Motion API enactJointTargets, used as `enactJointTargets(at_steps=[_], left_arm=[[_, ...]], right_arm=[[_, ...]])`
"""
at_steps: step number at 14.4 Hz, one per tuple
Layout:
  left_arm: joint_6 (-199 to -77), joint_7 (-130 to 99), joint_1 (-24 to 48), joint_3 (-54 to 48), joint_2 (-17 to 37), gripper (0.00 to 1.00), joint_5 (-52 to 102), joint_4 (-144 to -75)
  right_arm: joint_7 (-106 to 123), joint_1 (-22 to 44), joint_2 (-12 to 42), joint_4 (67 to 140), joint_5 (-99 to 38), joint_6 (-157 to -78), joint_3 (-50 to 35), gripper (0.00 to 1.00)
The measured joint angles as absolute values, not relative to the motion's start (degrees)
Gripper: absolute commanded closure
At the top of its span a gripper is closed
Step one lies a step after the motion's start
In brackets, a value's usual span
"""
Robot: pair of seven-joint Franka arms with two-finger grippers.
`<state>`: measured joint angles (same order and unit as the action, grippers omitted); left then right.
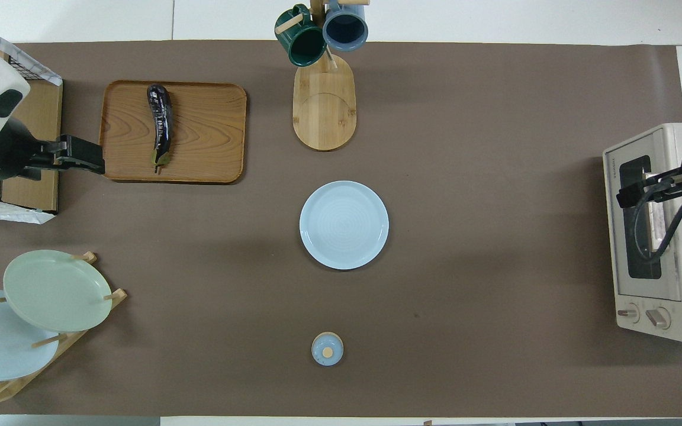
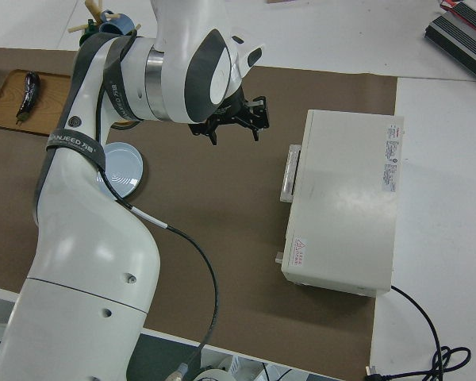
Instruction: Put eggplant into oven
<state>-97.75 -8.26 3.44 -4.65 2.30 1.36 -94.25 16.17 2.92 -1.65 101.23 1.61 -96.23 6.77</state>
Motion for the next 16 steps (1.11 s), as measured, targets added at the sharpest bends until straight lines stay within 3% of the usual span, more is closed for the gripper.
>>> enactJointTargets(at_steps=[6,11,16], left_arm=[[-111.2,-5.6,3.4,-4.5,18.9,0.00,1.3,-92.0],[-121.8,-3.5,3.3,-4.6,33.3,0.00,1.3,-85.4],[-126.8,-1.9,3.5,-4.9,35.3,0.04,1.3,-85.7]], right_arm=[[12.7,-0.2,-4.3,109.5,8.6,-103.6,7.1,1.00],[11.2,-1.2,-6.2,116.4,11.2,-109.9,7.2,1.00],[11.1,-2.7,-6.8,118.7,12.9,-112.8,7.2,1.00]])
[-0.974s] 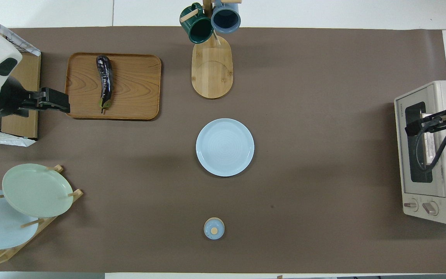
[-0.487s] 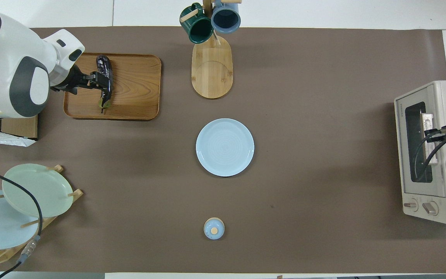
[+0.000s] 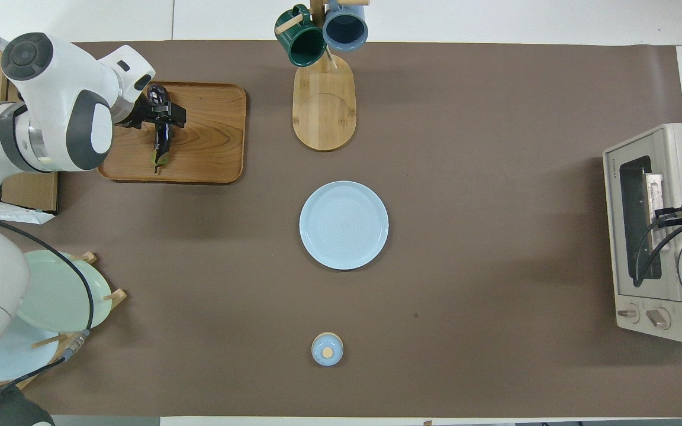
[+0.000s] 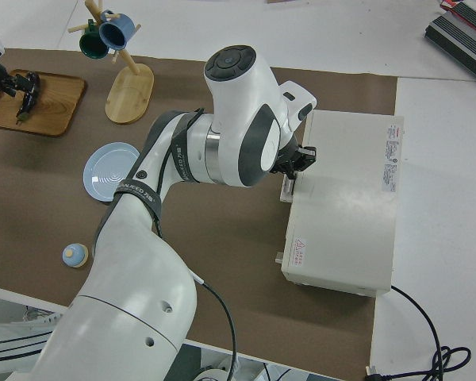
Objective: Put eggplant into oven
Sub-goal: 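Reach the left gripper down and grasp the purple eggplant on the board, then lift the eggplant with the left gripper while the right gripper reaches the oven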
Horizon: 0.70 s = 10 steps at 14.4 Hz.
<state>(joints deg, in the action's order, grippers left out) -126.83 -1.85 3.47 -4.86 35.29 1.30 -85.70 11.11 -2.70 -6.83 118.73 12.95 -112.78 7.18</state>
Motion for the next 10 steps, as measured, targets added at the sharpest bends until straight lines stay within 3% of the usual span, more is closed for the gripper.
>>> enactJointTargets(at_steps=[5,9,10], left_arm=[[-128.3,-1.1,3.5,-4.9,35.3,0.14,1.3,-87.8],[-128.4,-1.0,3.5,-4.9,35.3,0.46,1.3,-88.0],[-128.4,-1.0,3.5,-4.9,35.3,0.68,1.3,-88.0]], right_arm=[[10.0,-2.7,-6.9,119.4,13.0,-113.0,7.2,1.00],[7.6,-2.2,-6.8,119.7,13.0,-113.5,6.8,1.00],[7.4,-2.2,-6.8,119.7,13.0,-113.5,6.7,1.00]])
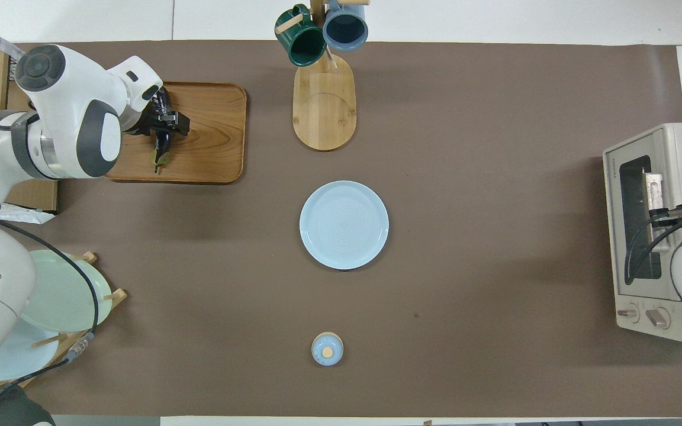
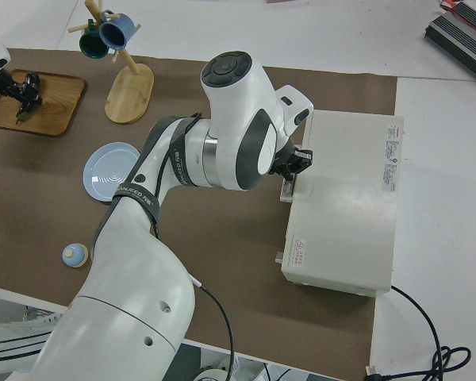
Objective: Put eggplant into oven
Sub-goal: 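Lift the eggplant with the left gripper while the right gripper reaches the oven, then carry the eggplant over the plate while the right gripper pulls the oven door open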
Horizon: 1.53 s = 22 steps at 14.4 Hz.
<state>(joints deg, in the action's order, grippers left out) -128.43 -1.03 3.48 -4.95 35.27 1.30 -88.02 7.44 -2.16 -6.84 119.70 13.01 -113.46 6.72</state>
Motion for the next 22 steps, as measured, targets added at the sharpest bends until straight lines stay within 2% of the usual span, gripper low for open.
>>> enactJointTargets(at_steps=[1,2,7,11,14,17,22], left_arm=[[-128.4,-1.0,3.5,-4.9,35.2,0.96,1.3,-88.0],[-128.4,-1.0,3.5,-4.9,35.2,1.00,1.3,-88.0],[-122.0,-1.7,3.5,-5.4,33.7,1.00,3.3,-84.8],[-110.6,-10.3,5.9,-6.1,25.0,1.00,4.9,-84.4],[-108.7,-18.6,12.1,-6.3,19.2,1.00,6.3,-89.3],[-109.6,-24.1,18.8,-6.4,16.0,1.00,7.6,-94.5],[-127.0,-27.7,28.3,-6.5,12.7,1.00,10.1,-108.4]], right_arm=[[7.4,-2.1,-6.8,119.7,13.0,-113.5,6.7,1.00],[7.5,-2.1,-6.8,119.8,13.0,-113.5,6.7,1.00],[9.7,-2.5,-6.4,120.4,13.1,-114.9,6.7,1.00],[9.5,-2.1,-6.4,120.7,13.1,-115.2,6.6,1.00],[6.2,2.2,-5.8,121.9,12.3,-117.0,6.3,1.00],[5.1,3.9,-3.7,123.2,8.9,-120.5,5.6,1.00],[4.7,5.8,0.2,128.5,4.6,-132.8,5.1,1.00]])
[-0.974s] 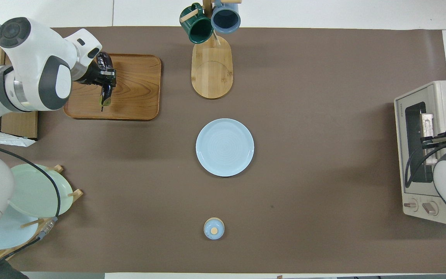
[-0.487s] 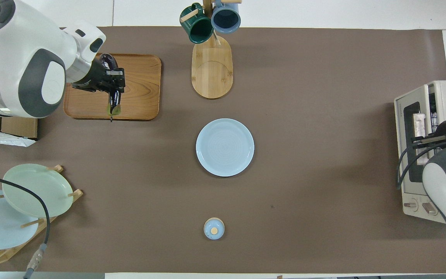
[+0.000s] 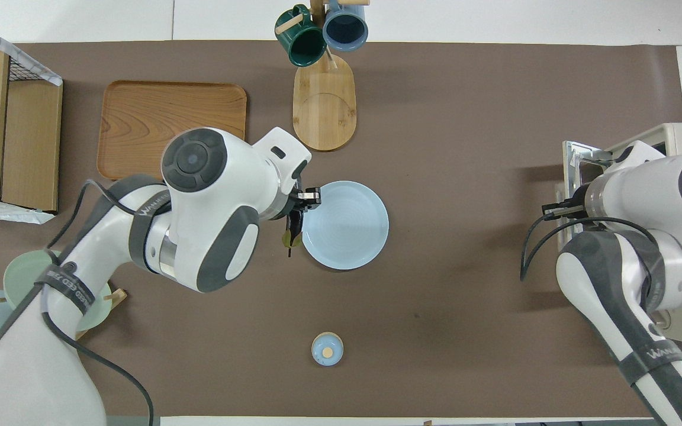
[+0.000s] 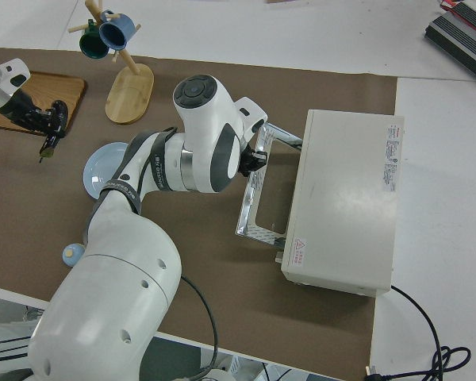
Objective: Put eggplant into oven
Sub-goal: 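Carry the eggplant over the plate while the right gripper pulls the oven door open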
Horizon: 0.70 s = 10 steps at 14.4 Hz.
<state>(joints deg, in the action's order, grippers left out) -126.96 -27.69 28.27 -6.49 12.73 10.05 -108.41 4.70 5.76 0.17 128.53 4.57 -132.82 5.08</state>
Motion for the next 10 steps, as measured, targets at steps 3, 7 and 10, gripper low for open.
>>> enactJointTargets(at_steps=[3,7,10], left_arm=[[-132.3,-30.0,31.4,-6.4,13.2,1.00,10.1,-111.3],[-137.7,-31.7,34.2,-6.4,16.9,1.00,10.1,-111.5],[-138.6,-31.7,35.6,-6.3,18.5,1.00,10.1,-111.5]], right_arm=[[3.6,6.7,3.0,131.1,4.5,-138.8,5.0,1.00],[3.4,6.6,5.9,131.1,1.0,-140.6,5.2,1.00],[1.6,6.9,7.1,131.0,0.7,-140.9,5.3,1.00]])
